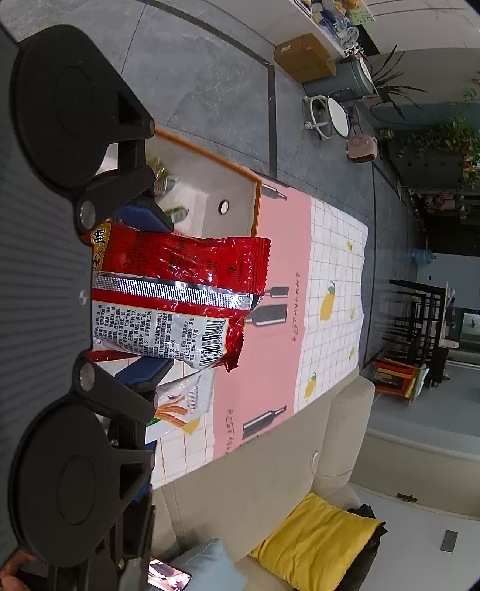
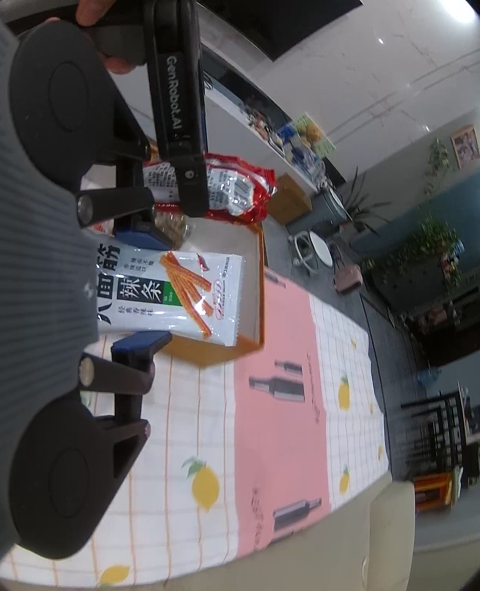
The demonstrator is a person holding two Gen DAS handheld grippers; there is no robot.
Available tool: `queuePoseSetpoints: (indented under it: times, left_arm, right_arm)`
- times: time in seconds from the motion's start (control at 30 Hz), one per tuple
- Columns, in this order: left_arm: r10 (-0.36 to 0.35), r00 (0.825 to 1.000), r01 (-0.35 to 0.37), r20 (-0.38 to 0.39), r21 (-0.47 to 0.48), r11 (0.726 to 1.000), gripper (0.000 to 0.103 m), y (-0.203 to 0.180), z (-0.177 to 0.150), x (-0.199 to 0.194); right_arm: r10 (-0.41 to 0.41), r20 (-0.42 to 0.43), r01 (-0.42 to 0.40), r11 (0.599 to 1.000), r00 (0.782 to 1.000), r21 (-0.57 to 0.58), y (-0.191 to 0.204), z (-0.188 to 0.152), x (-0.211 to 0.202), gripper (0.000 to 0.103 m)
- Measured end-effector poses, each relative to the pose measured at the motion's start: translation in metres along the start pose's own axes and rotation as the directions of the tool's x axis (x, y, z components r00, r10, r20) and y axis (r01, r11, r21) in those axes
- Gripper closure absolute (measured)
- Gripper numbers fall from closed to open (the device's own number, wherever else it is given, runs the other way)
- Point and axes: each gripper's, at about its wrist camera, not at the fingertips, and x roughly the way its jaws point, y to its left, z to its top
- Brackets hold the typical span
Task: Organize snacks
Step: 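Carry the red packet and white stick pack over the box and release both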
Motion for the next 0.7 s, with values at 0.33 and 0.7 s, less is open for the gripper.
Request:
queuePoseSetpoints:
  times: [0.33, 0.7]
  left_arm:
    - [-0.002, 0.998, 0.011, -0.07, 0.13, 0.991, 0.022, 0.037, 0.009, 0.027]
    - [0.034, 0.976, 0.024, -0.216, 0.259, 0.966, 0.022, 0.056, 0.012, 0.074]
  right_arm:
    - [0.042, -0.063, -0.047, 0.996, 0.997, -0.079, 0.028, 0.028, 0.047, 0.058]
    - [0.002, -0.198, -0.04, 0.982, 0.98, -0.186, 0.033, 0.044, 0.106, 0.058]
